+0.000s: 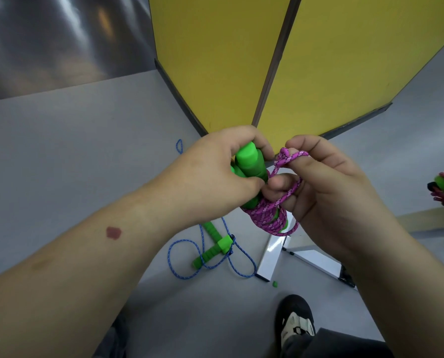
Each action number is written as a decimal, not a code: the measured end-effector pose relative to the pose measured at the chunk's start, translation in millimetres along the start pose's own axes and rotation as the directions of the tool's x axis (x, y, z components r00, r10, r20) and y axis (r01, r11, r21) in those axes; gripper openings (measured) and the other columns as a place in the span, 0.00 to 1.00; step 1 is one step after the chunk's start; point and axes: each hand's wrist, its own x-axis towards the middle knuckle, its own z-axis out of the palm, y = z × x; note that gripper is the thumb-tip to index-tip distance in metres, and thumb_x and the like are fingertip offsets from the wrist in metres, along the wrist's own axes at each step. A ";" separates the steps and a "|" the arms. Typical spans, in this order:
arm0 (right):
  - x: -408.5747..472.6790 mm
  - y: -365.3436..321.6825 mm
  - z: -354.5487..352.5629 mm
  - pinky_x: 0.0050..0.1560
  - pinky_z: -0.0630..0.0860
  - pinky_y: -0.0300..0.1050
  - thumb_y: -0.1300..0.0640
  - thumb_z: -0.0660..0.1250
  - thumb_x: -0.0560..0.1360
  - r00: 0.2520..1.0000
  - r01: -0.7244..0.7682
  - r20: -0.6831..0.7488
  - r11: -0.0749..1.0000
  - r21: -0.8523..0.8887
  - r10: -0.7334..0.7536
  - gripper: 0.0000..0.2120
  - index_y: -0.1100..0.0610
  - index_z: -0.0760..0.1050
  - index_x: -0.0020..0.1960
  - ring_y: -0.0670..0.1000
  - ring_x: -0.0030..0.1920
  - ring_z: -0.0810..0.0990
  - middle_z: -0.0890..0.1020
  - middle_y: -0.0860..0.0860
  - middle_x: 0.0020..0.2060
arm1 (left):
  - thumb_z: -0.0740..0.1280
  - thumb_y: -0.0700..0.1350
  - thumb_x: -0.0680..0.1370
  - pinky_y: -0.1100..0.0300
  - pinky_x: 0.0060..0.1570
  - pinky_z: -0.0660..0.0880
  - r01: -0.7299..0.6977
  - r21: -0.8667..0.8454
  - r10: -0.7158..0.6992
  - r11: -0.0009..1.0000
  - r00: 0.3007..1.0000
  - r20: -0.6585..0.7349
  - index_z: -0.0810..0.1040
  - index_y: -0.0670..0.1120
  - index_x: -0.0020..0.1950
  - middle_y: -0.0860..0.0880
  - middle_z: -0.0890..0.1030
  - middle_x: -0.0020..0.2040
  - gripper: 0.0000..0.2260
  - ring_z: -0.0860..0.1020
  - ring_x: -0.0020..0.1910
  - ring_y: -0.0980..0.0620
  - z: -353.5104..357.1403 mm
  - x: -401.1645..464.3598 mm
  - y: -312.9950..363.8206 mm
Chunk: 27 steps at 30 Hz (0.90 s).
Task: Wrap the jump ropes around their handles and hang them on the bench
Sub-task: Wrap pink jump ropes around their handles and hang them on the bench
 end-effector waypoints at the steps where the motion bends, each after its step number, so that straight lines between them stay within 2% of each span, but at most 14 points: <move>1: -0.4 -0.6 0.5 0.37 0.83 0.47 0.67 0.59 0.81 1.000 -0.014 0.009 1.000 0.013 0.014 0.08 0.58 0.75 0.50 0.49 0.29 0.82 0.81 0.54 0.32 | 0.72 0.34 0.74 0.65 0.36 0.77 0.000 -0.020 0.000 1.000 1.000 -0.001 0.82 0.57 0.51 0.60 0.82 0.38 0.16 0.80 0.37 0.61 -0.3 0.4 0.1; 5: -0.7 -3.5 1.9 0.38 0.83 0.44 0.67 0.60 0.78 0.997 -0.066 0.053 0.991 0.119 0.060 0.07 0.58 0.75 0.48 0.49 0.32 0.84 0.83 0.55 0.35 | 0.71 0.32 0.73 0.58 0.38 0.79 0.000 -0.130 -0.003 0.992 1.000 -0.020 0.83 0.54 0.51 0.55 0.82 0.39 0.17 0.81 0.38 0.56 -0.7 1.6 0.5; 8: 0.1 -4.7 2.4 0.37 0.82 0.41 0.66 0.63 0.73 0.992 -0.113 0.079 0.971 0.210 0.098 0.07 0.58 0.76 0.47 0.48 0.34 0.85 0.84 0.55 0.35 | 0.69 0.37 0.68 0.49 0.43 0.80 0.017 -0.222 -0.025 0.975 0.999 -0.030 0.83 0.52 0.52 0.47 0.84 0.45 0.16 0.81 0.43 0.52 2.4 2.9 0.8; 11: 1.2 -3.8 1.3 0.36 0.82 0.40 0.66 0.63 0.72 0.988 -0.148 0.084 0.948 0.281 0.129 0.07 0.57 0.76 0.47 0.47 0.34 0.84 0.83 0.55 0.35 | 0.71 0.41 0.67 0.42 0.47 0.82 0.021 -0.246 -0.038 0.969 0.997 -0.065 0.83 0.53 0.49 0.47 0.84 0.45 0.13 0.81 0.42 0.51 3.6 3.6 0.6; 13: 1.8 -2.6 0.3 0.35 0.81 0.39 0.66 0.63 0.71 0.985 -0.167 0.088 0.935 0.312 0.146 0.08 0.57 0.76 0.47 0.46 0.33 0.82 0.83 0.54 0.37 | 0.75 0.44 0.67 0.42 0.48 0.83 0.025 -0.232 -0.042 0.972 0.997 -0.068 0.83 0.53 0.48 0.47 0.85 0.44 0.11 0.81 0.41 0.52 2.5 3.5 0.8; 15: 2.2 -1.4 -0.3 0.35 0.79 0.37 0.66 0.63 0.72 0.982 -0.182 0.106 0.925 0.333 0.155 0.08 0.56 0.76 0.47 0.45 0.33 0.80 0.84 0.54 0.41 | 0.77 0.45 0.67 0.46 0.46 0.83 0.031 -0.219 -0.041 0.975 0.998 -0.044 0.83 0.51 0.47 0.48 0.85 0.41 0.11 0.82 0.39 0.53 1.4 2.5 1.8; 19: 2.9 0.8 -0.4 0.35 0.78 0.36 0.67 0.62 0.72 0.980 -0.195 0.107 0.912 0.360 0.167 0.08 0.56 0.75 0.47 0.45 0.33 0.79 0.84 0.54 0.42 | 0.80 0.41 0.71 0.54 0.40 0.79 0.028 -0.177 -0.033 0.984 0.999 -0.024 0.82 0.49 0.45 0.48 0.83 0.36 0.09 0.80 0.35 0.54 0.2 2.0 3.5; 21: 3.0 1.3 0.5 0.34 0.78 0.36 0.67 0.62 0.71 0.981 -0.193 0.090 0.907 0.375 0.171 0.09 0.57 0.76 0.46 0.46 0.33 0.79 0.84 0.54 0.41 | 0.78 0.41 0.73 0.53 0.38 0.78 0.019 -0.136 -0.025 0.991 0.999 -0.040 0.82 0.49 0.44 0.44 0.83 0.37 0.07 0.79 0.35 0.54 -0.2 1.5 4.8; 24: 2.7 2.0 1.9 0.35 0.79 0.36 0.68 0.63 0.70 0.982 -0.188 0.071 0.902 0.388 0.174 0.09 0.57 0.77 0.44 0.46 0.32 0.80 0.84 0.55 0.41 | 0.77 0.43 0.72 0.45 0.39 0.80 0.026 -0.112 -0.033 0.993 0.998 -0.057 0.83 0.49 0.44 0.42 0.84 0.40 0.05 0.79 0.35 0.53 0.4 0.1 7.0; 27: 2.8 2.2 2.1 0.36 0.80 0.37 0.70 0.64 0.69 0.984 -0.180 0.068 0.903 0.389 0.167 0.10 0.57 0.79 0.42 0.48 0.33 0.82 0.84 0.56 0.41 | 0.75 0.47 0.68 0.48 0.37 0.78 0.052 -0.148 -0.060 0.988 0.997 -0.048 0.83 0.49 0.43 0.41 0.84 0.41 0.06 0.78 0.35 0.51 0.4 0.2 6.4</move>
